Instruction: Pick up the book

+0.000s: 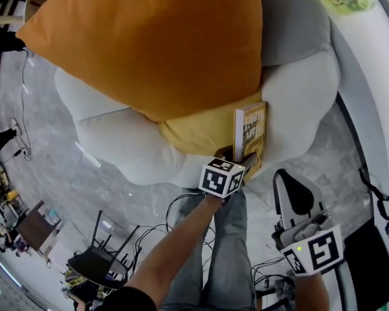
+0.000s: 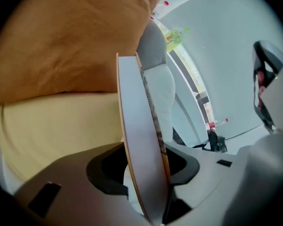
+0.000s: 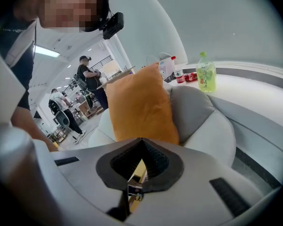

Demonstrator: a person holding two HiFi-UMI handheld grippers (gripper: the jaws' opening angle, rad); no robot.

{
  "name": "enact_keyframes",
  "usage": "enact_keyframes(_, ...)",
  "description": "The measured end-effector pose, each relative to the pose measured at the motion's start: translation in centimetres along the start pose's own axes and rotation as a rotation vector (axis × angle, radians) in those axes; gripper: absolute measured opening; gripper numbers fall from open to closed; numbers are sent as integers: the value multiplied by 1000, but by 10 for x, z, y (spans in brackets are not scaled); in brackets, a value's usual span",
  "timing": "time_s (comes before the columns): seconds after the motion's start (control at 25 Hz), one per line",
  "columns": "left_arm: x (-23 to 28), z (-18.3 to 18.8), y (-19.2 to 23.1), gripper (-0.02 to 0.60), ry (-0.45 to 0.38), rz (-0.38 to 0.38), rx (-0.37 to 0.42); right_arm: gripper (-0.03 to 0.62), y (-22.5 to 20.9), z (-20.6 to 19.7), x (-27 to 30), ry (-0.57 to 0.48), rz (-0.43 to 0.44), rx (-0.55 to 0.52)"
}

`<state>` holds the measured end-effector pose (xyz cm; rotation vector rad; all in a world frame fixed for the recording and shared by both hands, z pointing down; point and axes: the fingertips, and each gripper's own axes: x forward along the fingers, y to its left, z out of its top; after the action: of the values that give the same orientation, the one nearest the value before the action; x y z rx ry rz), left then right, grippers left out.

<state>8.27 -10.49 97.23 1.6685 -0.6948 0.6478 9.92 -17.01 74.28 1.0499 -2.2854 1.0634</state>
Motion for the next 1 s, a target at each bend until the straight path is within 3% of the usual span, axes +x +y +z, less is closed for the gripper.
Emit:
enact_keyframes(0.2, -2, 3, 8, 170, -9, 40, -59, 3, -10, 2, -16, -11, -30, -1)
enact_keyframes(0.52, -36, 29, 5, 150, -52, 76, -16, 3, -3, 9, -26, -9, -29, -25)
enact_keyframes(1.0, -178, 91, -25, 150, -234, 112, -16, 3, 63, 101, -41, -74, 10, -189)
